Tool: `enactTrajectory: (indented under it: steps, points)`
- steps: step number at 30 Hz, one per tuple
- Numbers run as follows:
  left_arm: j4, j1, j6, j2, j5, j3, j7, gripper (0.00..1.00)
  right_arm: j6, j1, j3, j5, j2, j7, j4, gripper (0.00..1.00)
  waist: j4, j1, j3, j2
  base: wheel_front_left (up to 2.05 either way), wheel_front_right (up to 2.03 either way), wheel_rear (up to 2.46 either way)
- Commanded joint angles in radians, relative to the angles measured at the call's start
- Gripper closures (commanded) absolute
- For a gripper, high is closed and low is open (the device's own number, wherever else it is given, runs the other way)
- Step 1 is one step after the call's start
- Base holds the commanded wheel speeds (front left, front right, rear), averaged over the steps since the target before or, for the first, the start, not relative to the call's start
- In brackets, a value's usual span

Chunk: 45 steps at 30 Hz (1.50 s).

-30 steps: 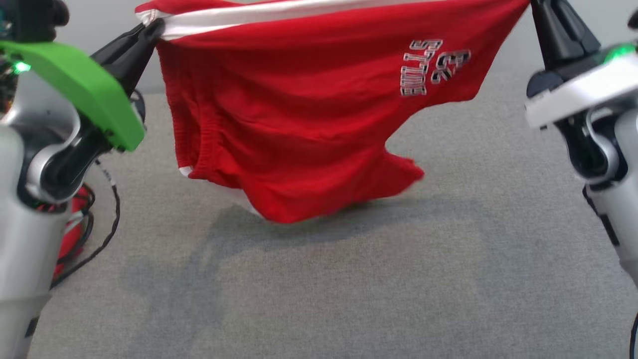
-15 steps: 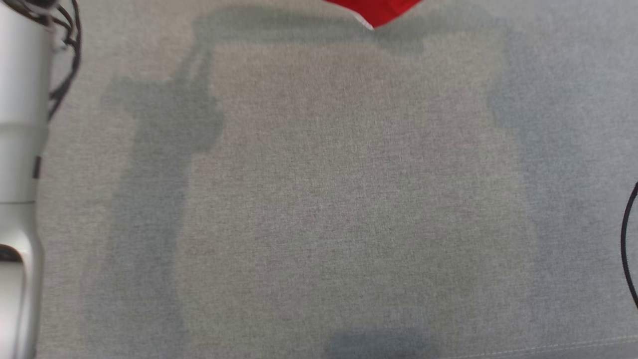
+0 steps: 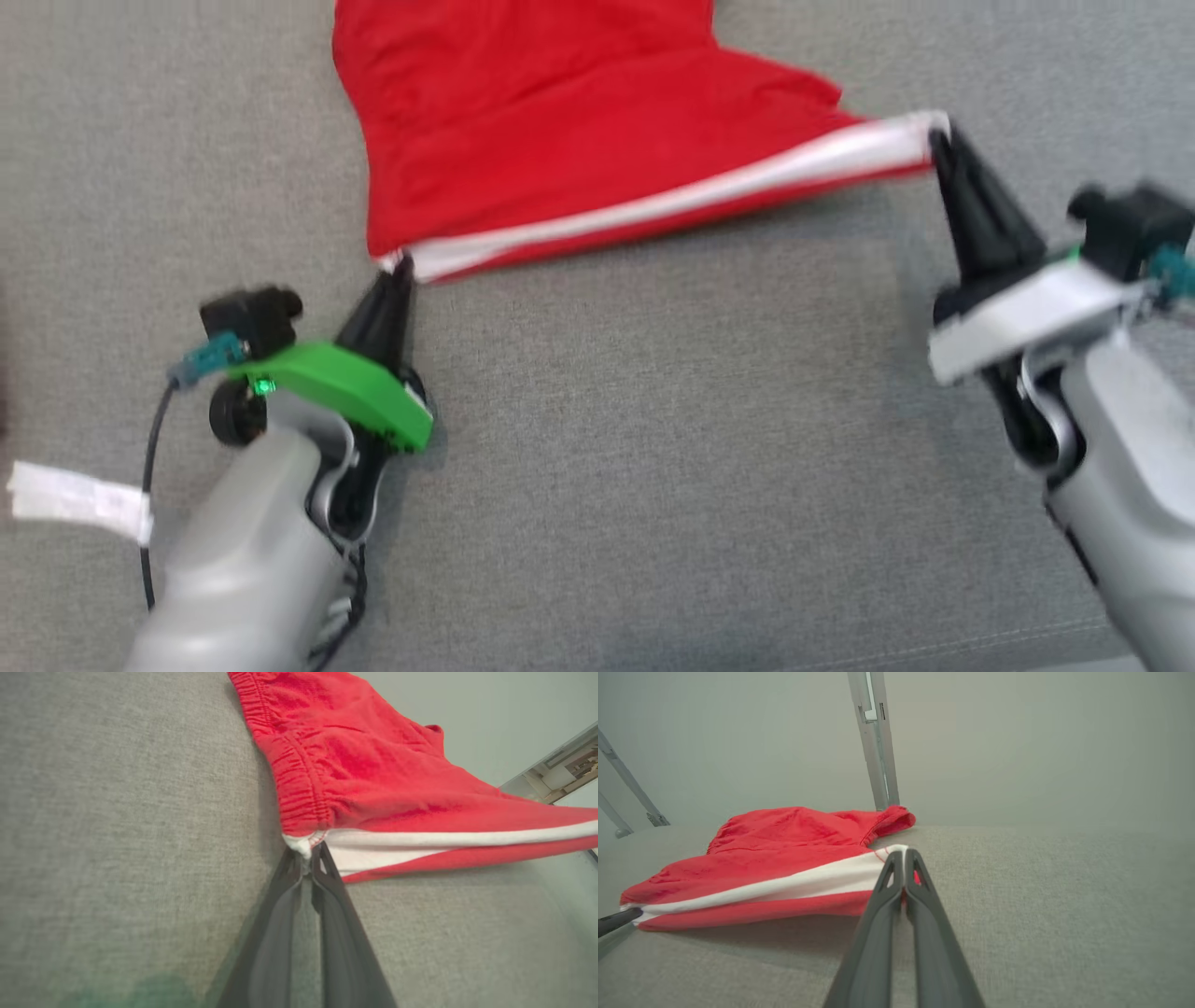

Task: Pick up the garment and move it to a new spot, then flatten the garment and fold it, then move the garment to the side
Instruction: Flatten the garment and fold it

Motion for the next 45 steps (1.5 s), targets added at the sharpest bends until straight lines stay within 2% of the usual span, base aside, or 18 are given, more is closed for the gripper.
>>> enactTrajectory:
  steps: [1,7,13,21,25,30,34,38,45]
  points:
    - [0.005,0.083,0.003,-0.005,-0.011,-0.003,0.004,1.0,-0.002,0.053,-0.014,0.014,0.001,-0.003,-0.009,1.0,0.003,-0.0001,-0.134,-0.0001,0.0,0.0,0.0]
    - [-0.045,0.325,0.003,-0.019,0.0,0.043,0.004,1.0,-0.002,0.322,-0.02,0.054,0.017,-0.003,-0.016,1.0,0.003,-0.0001,-0.295,-0.0001,0.0,0.0,0.0]
    - [-0.105,0.514,0.003,-0.015,0.031,0.12,0.002,1.0,-0.002,0.518,-0.011,0.052,0.031,-0.003,-0.025,1.0,0.001,-0.0001,-0.402,-0.0001,0.0,0.0,0.0]
    - [-0.194,0.716,0.003,-0.015,0.147,0.242,0.001,1.0,-0.002,0.71,0.006,0.055,0.039,-0.003,-0.048,1.0,0.041,-0.0001,-0.443,-0.0001,0.0,0.0,0.0]
    - [-0.257,0.793,0.003,-0.014,0.186,0.27,0.001,1.0,-0.003,0.771,-0.028,0.061,0.025,-0.003,-0.08,1.0,0.071,-0.0001,-0.429,-0.0001,0.0,0.0,0.0]
    - [-0.331,0.771,0.003,-0.03,0.2,0.275,0.001,1.0,-0.003,0.712,-0.051,0.044,0.02,-0.003,-0.103,1.0,0.091,-0.0001,-0.393,-0.0001,0.0,0.0,0.0]
    - [-0.386,0.657,0.003,-0.045,0.175,0.254,0.001,1.0,-0.002,0.565,-0.055,0.017,0.012,-0.003,-0.092,1.0,0.125,-0.0001,-0.302,-0.0001,0.0,0.0,0.0]
    - [-0.338,0.507,0.003,-0.067,0.145,0.241,0.001,1.0,-0.002,0.368,-0.015,-0.006,-0.004,-0.003,-0.033,1.0,0.169,-0.0001,-0.211,-0.0001,0.0,0.0,0.0]
    - [-0.218,0.28,0.003,-0.12,0.146,0.274,0.001,1.0,-0.002,0.026,0.067,-0.031,-0.01,0.015,0.171,1.0,0.215,-0.0001,-0.067,-0.0001,0.0,0.0,0.0]
